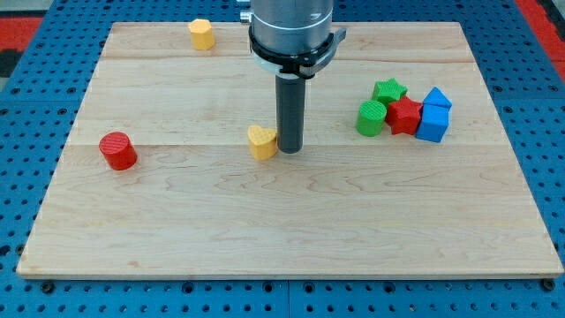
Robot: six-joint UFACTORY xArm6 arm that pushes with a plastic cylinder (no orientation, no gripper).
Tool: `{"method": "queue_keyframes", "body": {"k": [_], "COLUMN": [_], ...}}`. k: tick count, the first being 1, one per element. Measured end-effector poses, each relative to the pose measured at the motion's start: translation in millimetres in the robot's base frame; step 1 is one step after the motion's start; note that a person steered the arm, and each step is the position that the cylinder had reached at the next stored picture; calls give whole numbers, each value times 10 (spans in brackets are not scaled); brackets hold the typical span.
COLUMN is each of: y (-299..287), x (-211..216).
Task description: Push the yellow heart into the green circle
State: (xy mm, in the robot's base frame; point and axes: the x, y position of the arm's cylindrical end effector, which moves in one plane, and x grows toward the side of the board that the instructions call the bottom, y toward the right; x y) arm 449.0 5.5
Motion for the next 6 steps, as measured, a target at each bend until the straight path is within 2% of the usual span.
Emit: {"method": "queue_keyframes", "body": {"k": [4,6], "y": [114,-789], "x": [306,196]}}
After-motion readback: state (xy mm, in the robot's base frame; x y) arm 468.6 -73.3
